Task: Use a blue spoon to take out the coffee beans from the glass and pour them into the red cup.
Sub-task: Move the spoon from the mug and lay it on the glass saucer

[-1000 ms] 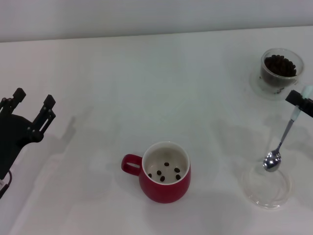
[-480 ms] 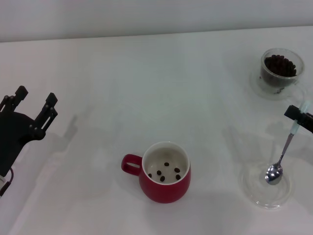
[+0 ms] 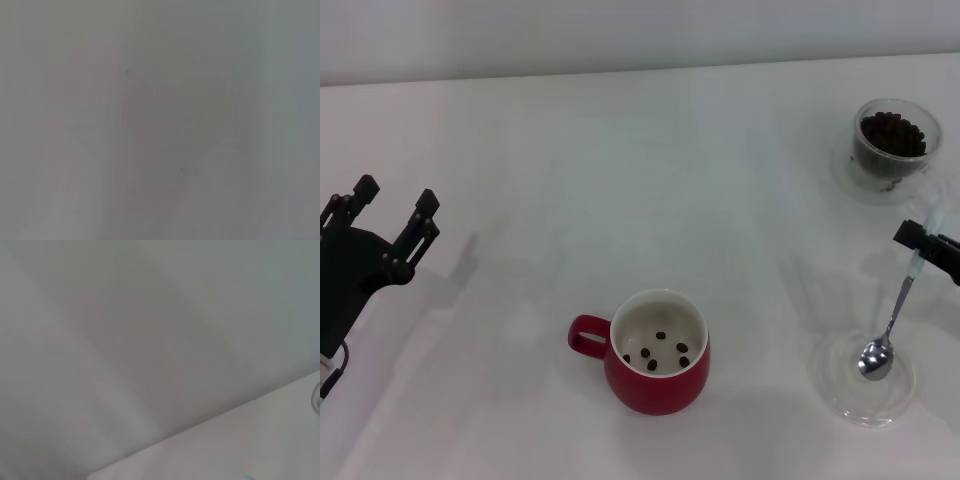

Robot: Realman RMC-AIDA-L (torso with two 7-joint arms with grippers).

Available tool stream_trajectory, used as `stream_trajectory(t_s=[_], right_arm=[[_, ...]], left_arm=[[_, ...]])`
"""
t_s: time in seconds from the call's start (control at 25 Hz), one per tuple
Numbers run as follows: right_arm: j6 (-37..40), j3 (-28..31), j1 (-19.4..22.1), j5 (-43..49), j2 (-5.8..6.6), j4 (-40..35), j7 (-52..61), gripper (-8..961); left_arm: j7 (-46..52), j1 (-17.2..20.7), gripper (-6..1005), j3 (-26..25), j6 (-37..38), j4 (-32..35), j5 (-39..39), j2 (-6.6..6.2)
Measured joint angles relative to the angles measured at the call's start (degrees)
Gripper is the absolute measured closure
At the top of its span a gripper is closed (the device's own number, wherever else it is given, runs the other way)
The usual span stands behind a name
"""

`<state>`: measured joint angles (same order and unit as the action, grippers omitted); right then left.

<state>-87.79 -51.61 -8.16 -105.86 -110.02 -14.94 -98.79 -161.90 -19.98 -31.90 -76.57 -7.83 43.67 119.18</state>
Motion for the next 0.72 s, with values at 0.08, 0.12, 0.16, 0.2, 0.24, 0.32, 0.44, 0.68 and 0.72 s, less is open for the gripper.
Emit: stream_trajectory(t_s=[0.08,0.12,0.16,0.2,0.24,0.32,0.44,0.68,0.72], right_arm=[[0.44,-0.02,-0.03,0.13,-0.01,0.0,-0.11,768],[0.65,-0.08,-0.03,0.13,-0.01,0.0,-0.32,768],[0.87,-0.12,-0.03,0.14,-0.02,0.0,-0.64,768],[0.99,-0.14,-0.02,0.14,-0.02,0.0,-0.98,768],[1.08,-0.14,0.02,0.14,-0.03,0.0,-1.38,768],[1.23,-0.16,0.09,0.14,-0.11,0.0,-2.27,768],[1.35,-0.15,0.18,0.35,-0.18,0.0,-2.88,768],[2.63,-0.11,0.08,1.28,-0.46,0.0,-3.5,767],[2.75,-0.05,0.03,1.54,-0.57,0.0,-3.74,767]], left_arm=[[0.0,0.0,272,0.0,0.01,0.0,0.0,0.0],[0.0,0.0,272,0.0,0.01,0.0,0.0,0.0],[0.0,0.01,272,0.0,0.02,0.0,0.01,0.0],[0.0,0.01,272,0.0,0.02,0.0,0.02,0.0],[0.0,0.02,272,-0.01,0.02,0.0,0.04,0.0],[0.0,0.02,272,0.0,0.02,0.0,0.05,0.0],[0.0,0.0,272,0.0,0.09,0.0,0.07,0.0],[0.0,-0.32,272,0.0,0.64,0.0,0.02,0.0],[0.0,-0.32,272,0.0,0.67,0.01,0.02,0.0]])
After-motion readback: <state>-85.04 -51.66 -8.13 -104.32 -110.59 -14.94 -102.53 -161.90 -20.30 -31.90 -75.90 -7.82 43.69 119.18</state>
